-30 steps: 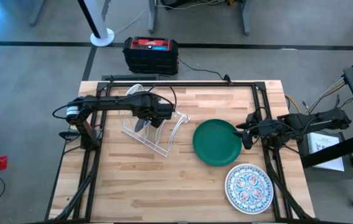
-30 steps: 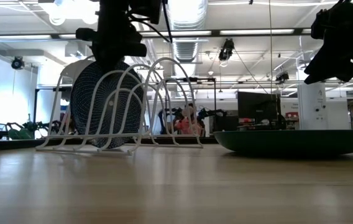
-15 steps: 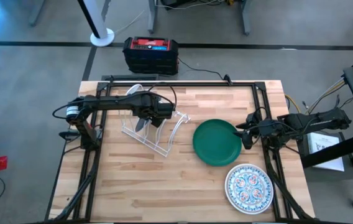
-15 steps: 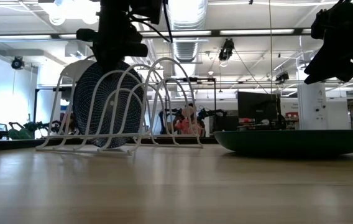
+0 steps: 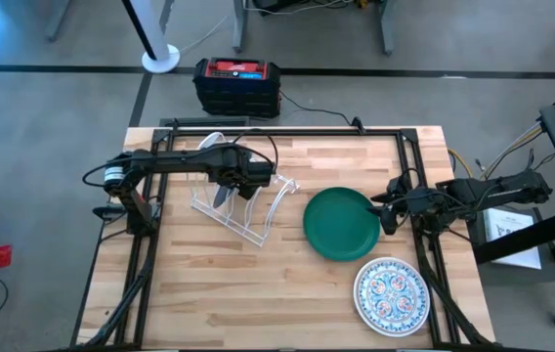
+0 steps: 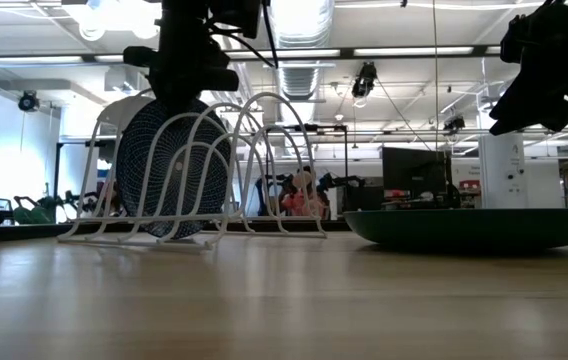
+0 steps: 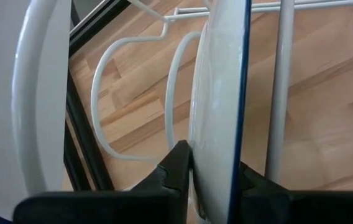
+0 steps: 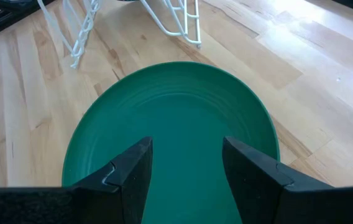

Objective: Sort dishes
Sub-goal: Put the blue patterned plate in the dish rack

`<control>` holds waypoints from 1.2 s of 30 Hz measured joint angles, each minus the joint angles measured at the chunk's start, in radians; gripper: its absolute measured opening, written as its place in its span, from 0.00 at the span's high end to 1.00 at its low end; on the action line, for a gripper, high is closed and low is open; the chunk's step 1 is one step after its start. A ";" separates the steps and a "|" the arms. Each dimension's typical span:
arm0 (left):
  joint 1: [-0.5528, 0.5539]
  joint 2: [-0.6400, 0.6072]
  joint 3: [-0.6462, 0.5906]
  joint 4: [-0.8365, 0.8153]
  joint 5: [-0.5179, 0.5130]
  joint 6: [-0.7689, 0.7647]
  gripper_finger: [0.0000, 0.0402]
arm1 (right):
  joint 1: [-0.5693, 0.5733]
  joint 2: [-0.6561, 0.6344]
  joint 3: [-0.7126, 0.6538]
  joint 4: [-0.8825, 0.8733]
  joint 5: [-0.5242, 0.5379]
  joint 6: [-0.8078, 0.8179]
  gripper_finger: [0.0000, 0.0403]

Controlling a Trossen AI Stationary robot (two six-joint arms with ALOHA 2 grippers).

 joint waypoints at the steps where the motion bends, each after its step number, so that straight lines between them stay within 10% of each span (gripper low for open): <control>1: 0.000 0.000 0.000 0.000 0.000 -0.001 0.92 | 0.000 0.000 0.000 0.000 0.000 0.000 0.54; 36: 0.000 -0.001 0.069 -0.026 0.030 -0.006 0.70 | 0.000 0.000 0.000 0.000 0.000 0.000 0.54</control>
